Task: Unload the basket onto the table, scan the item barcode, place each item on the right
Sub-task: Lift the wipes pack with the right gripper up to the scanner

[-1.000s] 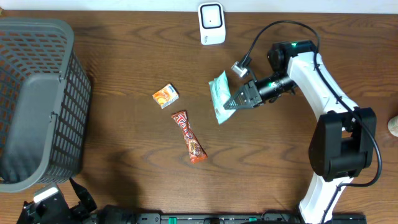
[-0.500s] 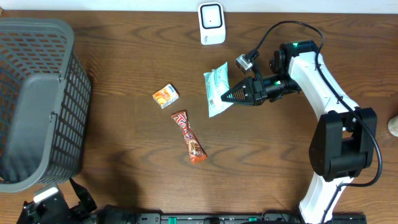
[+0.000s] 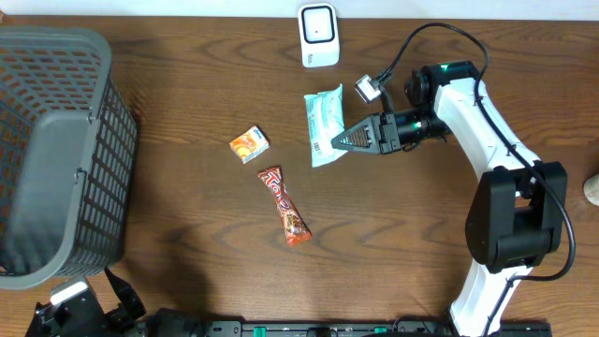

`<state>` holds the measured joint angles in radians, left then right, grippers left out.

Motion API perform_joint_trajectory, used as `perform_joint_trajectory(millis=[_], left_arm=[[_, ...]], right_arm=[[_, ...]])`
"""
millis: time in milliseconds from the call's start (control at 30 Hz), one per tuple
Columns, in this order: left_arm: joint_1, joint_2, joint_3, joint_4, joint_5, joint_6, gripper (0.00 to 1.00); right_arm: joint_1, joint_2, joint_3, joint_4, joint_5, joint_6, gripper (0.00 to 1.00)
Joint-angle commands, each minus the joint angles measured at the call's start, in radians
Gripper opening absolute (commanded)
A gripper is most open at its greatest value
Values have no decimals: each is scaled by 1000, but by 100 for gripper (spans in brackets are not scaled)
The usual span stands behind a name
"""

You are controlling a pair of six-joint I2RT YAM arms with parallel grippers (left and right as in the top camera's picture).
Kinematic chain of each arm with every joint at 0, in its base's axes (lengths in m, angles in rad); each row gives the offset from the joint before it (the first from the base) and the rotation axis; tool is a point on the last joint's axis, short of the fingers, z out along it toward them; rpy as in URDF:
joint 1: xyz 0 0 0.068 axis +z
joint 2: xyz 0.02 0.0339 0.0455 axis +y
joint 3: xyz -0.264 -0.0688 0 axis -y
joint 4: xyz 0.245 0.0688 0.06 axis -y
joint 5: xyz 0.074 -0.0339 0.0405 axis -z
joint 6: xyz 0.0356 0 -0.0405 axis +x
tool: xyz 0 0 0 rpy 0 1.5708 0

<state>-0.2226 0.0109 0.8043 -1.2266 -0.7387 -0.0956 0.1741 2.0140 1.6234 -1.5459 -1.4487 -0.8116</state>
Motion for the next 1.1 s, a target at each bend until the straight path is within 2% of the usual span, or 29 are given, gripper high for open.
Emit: perform_joint_trajectory(millis=[0,167,267,667,867,1067], left_arm=[[3,-8,1,-1,-5,13,98],[3,-8,1,-1,-5,13,98],[3,-8,1,-1,-5,13,98],[3,-8,1,-1,-5,13,98],[3,-8,1,-1,-5,13,98],[3,-8,1,-1,-5,13,98]], right_arm=[[19,-1,-2,105,66,65,1],[80,-1,23,387,332,399,1],[131,-1,52,495,490,463,1],[222,1,136,866,1076,486,1],[219,4,136,1149,1288,482,1],[219,34,137,1310,1373,421,1]])
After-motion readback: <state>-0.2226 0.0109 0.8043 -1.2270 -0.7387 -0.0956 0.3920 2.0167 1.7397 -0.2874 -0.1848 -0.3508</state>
